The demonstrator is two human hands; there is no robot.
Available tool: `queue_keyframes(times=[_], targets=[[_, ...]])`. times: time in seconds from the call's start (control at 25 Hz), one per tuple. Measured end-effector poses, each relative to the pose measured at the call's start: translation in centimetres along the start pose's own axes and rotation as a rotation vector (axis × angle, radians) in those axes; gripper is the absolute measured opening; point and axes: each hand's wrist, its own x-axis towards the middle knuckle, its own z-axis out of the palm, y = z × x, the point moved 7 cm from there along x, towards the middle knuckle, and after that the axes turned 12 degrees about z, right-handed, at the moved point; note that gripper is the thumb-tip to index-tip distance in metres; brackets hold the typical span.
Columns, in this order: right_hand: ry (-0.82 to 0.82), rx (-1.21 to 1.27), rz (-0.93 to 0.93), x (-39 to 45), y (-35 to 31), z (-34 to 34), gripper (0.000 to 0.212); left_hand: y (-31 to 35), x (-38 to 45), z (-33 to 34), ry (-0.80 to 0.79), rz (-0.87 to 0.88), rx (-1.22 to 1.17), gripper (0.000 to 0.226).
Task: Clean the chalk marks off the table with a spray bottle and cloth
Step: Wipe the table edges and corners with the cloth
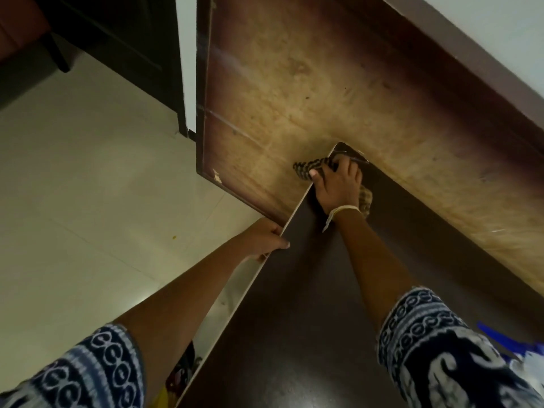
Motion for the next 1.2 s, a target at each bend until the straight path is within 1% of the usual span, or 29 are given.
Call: queue_keyframes(times=[0.08,0.2,0.28,0.32,0.44,0.48,0.56,0.6,0.68,0.72,0.76,0.8,0.84,0.92,0.96,1.0,1.08,1.12,1.2], targets=[[-0.021,-0.013,0.132,2.7,0.9,0.2,0.055,0.3,0.8,0.0,-0.097,-0.041,0.068,0.021],[-0.097,0.025,0.197,6.2,1.7,0.8,0.054,1.2,1.7,-0.3,-0.234,-0.131,0.157,0.009],[-0.08,0.043,0.248,7.1,2.1,1.0,0.053,2.2,2.9,-0.1,-0.283,-0.185,0.193,0.004],[-0.044,0.071,0.298,6.9,2.3,0.9,0.052,2.9,3.8,0.1,-0.268,-0.171,0.196,0.005],[0.107,0.207,0.452,5.5,3.0,0.3,0.049,5.8,7.0,0.1,-0.084,0.064,0.222,0.024],[0.141,0.246,0.515,5.0,3.5,0.2,0.047,6.6,7.7,0.0,-0.042,0.112,0.212,0.027],[0.173,0.295,0.724,4.3,5.3,0.2,0.045,7.8,9.4,-0.4,0.007,0.177,0.182,0.033],[0.177,0.301,0.862,3.9,6.3,0.3,0.043,8.4,10.2,-0.8,0.017,0.207,0.183,0.039],[0.177,0.312,1.102,3.1,7.9,0.5,0.04,9.9,11.4,-1.0,-0.038,0.256,0.218,0.07],[0.166,0.319,1.169,2.8,7.9,0.5,0.038,10.4,11.7,-0.9,-0.088,0.254,0.253,0.079],[0.151,0.326,1.18,2.8,7.4,0.4,0.037,10.7,12.1,-0.8,-0.124,0.227,0.281,0.077],[0.14,0.329,1.117,3.1,6.4,0.4,0.036,10.5,12.5,-0.7,-0.149,0.161,0.284,0.07],[0.126,0.316,0.982,3.6,5.3,0.5,0.036,10.1,12.9,-0.5,-0.166,0.072,0.256,0.063],[0.083,0.27,0.581,4.3,2.8,0.9,0.037,9.5,12.8,-0.3,-0.177,-0.075,0.161,0.054],[0.066,0.256,0.426,4.7,2.2,1.1,0.041,9.4,12.7,-0.3,-0.191,-0.119,0.121,0.054],[0.05,0.253,0.341,5.1,2.2,1.1,0.045,9.4,12.7,-0.2,-0.212,-0.142,0.088,0.057],[0.02,0.272,0.27,5.5,3.0,1.3,0.051,9.8,12.4,-0.2,-0.231,-0.163,0.062,0.067],[0.016,0.27,0.228,5.2,3.0,1.3,0.051,9.9,12.2,-0.2,-0.23,-0.167,0.057,0.067],[0.036,0.218,0.064,4.3,2.0,1.0,0.047,9.7,11.7,-0.2,-0.239,-0.182,0.048,0.06]])
